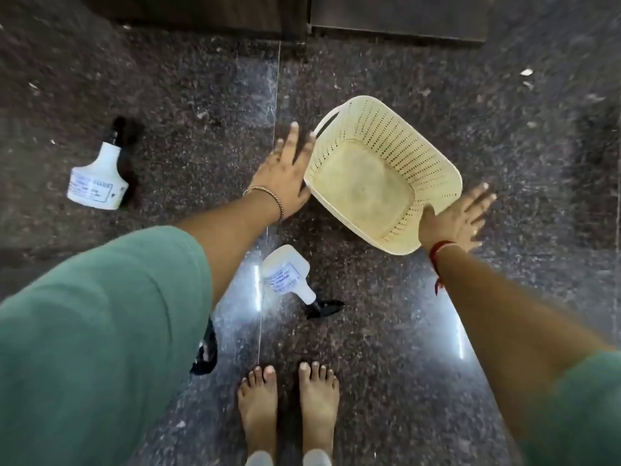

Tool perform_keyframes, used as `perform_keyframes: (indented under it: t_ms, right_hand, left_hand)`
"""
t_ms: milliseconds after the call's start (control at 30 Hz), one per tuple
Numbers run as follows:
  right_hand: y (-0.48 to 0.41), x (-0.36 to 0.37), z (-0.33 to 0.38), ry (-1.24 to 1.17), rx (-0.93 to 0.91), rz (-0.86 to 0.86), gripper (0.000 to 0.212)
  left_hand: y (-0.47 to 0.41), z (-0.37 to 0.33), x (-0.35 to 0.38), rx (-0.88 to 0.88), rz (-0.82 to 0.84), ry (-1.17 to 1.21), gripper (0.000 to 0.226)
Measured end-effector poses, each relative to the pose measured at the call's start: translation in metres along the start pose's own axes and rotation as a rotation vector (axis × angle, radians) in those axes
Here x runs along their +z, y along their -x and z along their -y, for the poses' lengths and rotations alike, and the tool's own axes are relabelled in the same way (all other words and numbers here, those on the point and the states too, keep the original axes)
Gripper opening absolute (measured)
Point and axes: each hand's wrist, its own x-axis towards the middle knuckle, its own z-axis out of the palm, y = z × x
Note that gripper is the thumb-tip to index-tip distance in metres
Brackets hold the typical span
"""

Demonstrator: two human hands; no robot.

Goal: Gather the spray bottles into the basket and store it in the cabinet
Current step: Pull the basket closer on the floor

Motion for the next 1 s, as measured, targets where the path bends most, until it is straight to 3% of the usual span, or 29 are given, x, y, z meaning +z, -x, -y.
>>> perform_keyframes:
  t_ms: [133,200,333,467,767,1000]
  right_hand:
    - [-0.003,0.022,-0.011,-0.150,0.037,0.133,0.084]
    - [-0.004,0.028,-0.007,-0.172,0.068,0.094,0.087]
    - [-0.006,0.038,-0.003,-0.158,0.060,0.009,0.089]
    - [-0.008,0.040,0.005,-0.083,-0.043,0.026,0.092]
    - [0.028,0.074,0.078,0.042,-0.338,0.061,0.089]
    - [0.073,0.102,0.120,0.099,-0.528,0.152,0.089]
  left_hand:
    - [-0.009,0.003,0.028,-0.003,0.166,-0.052,0.082]
    - [-0.012,0.008,0.036,0.024,0.205,-0.125,0.080]
    - [-0.013,0.019,0.044,0.090,0.113,-0.249,0.050]
    - [-0.001,0.027,0.047,0.171,0.030,-0.369,0.037]
    - [0.066,0.090,0.064,0.125,0.247,-0.380,0.041]
    - [0.123,0.136,0.073,0.064,0.275,-0.367,0.037]
